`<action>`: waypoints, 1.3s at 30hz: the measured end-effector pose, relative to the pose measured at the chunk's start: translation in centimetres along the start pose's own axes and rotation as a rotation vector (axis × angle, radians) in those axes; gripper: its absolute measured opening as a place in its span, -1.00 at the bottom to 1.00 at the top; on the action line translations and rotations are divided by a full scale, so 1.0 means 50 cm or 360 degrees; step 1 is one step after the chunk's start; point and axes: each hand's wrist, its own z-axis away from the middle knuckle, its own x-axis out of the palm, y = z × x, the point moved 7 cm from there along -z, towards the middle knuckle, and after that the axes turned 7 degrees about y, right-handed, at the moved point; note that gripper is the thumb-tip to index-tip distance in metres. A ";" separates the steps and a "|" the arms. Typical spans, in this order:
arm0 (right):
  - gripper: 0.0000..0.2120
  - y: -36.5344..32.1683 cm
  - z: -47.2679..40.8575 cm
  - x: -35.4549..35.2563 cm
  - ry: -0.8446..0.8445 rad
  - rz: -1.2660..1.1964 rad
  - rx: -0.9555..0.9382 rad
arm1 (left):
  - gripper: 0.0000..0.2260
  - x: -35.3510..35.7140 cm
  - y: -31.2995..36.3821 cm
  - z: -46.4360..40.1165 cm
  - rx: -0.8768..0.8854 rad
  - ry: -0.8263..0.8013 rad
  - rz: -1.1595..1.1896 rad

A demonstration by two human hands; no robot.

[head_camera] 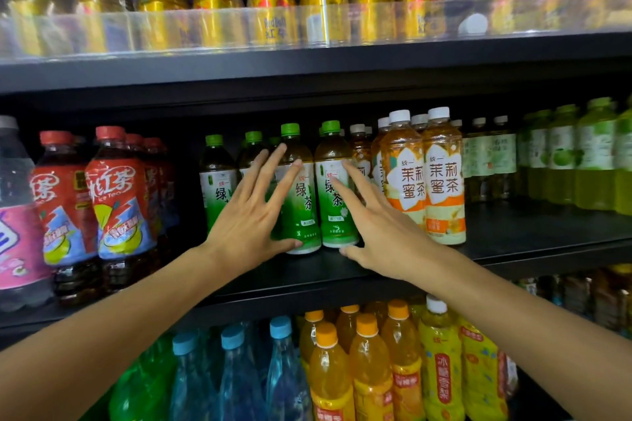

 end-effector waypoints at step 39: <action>-0.49 -0.653 0.217 0.085 -0.0628 -0.1289 -0.0992 | -0.39 -0.470 -0.087 0.792 -0.0784 -0.0896 -0.0386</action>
